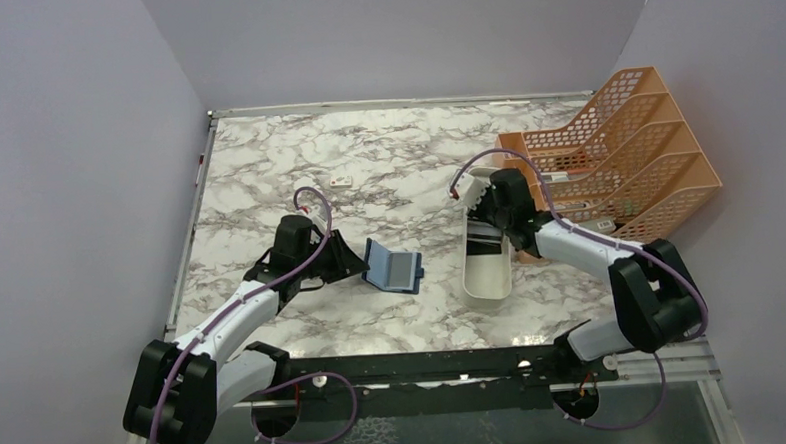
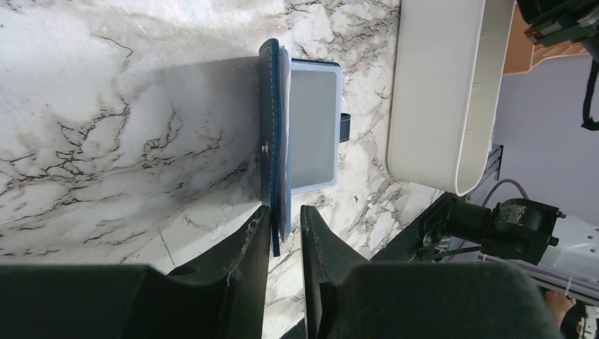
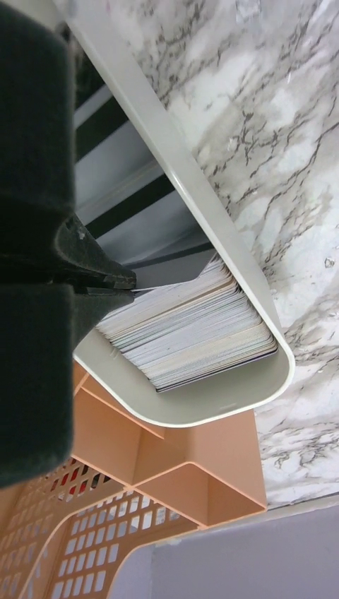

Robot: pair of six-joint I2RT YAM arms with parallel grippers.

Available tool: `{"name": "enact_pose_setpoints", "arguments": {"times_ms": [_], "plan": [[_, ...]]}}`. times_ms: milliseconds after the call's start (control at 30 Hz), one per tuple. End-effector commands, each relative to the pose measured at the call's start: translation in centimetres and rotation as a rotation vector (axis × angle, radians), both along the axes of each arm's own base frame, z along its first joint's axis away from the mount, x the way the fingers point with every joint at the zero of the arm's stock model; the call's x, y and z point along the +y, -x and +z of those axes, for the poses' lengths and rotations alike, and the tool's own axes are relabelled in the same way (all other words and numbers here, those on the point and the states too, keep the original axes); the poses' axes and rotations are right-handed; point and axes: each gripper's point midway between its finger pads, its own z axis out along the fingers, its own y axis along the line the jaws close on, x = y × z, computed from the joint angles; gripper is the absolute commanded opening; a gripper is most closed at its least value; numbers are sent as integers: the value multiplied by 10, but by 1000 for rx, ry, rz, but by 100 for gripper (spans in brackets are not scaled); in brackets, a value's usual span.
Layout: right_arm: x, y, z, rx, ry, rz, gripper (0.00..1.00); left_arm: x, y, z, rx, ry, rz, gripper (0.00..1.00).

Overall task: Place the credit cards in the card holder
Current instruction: Pick up the credit card from the storage box.

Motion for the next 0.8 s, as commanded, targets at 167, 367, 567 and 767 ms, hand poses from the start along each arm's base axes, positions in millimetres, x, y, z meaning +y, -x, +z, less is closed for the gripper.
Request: {"name": "enact_pose_setpoints", "arguments": {"times_ms": [167, 367, 567, 767], "plan": [[13, 21, 54, 53, -186, -5, 1, 4, -3, -4, 0, -9, 32, 0], [11, 26, 83, 99, -303, -144, 1, -10, 0, 9, -8, 128, 25, 0], [25, 30, 108, 149, -489, -226, 1, -20, -4, 23, -27, 302, 67, 0], [59, 36, 131, 291, -829, -346, 1, -14, -11, 13, -31, 268, 128, 0]]}}
